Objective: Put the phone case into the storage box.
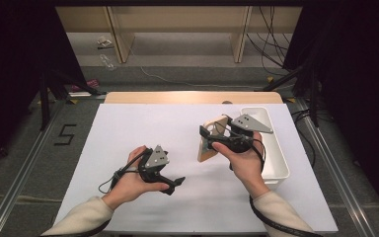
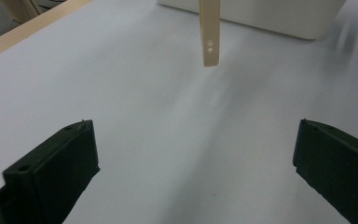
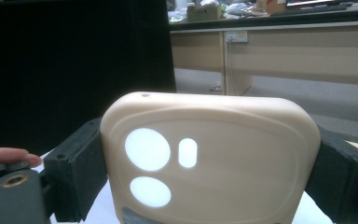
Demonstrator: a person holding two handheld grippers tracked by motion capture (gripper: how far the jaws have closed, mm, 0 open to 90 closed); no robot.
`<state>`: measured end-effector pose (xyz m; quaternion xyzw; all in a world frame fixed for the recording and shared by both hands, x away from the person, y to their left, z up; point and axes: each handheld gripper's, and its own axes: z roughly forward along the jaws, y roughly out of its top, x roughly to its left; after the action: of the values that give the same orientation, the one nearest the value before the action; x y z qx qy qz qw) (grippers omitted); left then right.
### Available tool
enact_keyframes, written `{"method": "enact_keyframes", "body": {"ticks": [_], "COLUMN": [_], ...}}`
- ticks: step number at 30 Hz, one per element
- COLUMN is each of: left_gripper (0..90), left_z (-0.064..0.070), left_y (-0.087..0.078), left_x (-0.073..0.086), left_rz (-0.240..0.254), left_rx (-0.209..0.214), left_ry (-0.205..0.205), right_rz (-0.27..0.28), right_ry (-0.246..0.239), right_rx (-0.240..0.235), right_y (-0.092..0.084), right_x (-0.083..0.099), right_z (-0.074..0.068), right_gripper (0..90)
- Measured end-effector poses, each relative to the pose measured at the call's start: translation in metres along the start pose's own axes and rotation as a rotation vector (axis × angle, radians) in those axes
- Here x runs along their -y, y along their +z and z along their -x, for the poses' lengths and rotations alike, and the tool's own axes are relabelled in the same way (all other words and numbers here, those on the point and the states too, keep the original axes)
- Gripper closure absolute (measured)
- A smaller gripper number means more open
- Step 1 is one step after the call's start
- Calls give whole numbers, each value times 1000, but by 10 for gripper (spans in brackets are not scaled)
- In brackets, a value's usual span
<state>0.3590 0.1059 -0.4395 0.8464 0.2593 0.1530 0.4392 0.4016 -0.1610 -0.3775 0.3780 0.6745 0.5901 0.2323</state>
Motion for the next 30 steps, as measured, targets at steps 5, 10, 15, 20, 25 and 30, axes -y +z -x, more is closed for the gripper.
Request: {"method": "enact_keyframes", "body": {"ticks": [5,10,15,20,25,30], "left_gripper": [0,0,0,0,0,0], "left_z": [-2,-5,-7,-10,-11,-13], "left_y": [-6,-13,-16,-20,-23,-25], "left_x": [4,8,11,14,17,18], "left_rz": [6,13,15,21,20,20], "left_rx": [-2,-14,-21,-28,-34,-38], "left_ry": [-12,-26,-32,-41,-47,-51], "right_rz": [3,9,14,21,26,29], "right_ry": [-2,-2,-2,2,2,2], "right_rx": [8,20,28,39,50,60], "right_y": [-2,-4,-6,-9,-11,-12], "right_x": [-2,-5,-7,-10,-11,-13], "right_z": [3,6,8,11,14,16], "right_gripper": [121,121,121,121,121,121]}}
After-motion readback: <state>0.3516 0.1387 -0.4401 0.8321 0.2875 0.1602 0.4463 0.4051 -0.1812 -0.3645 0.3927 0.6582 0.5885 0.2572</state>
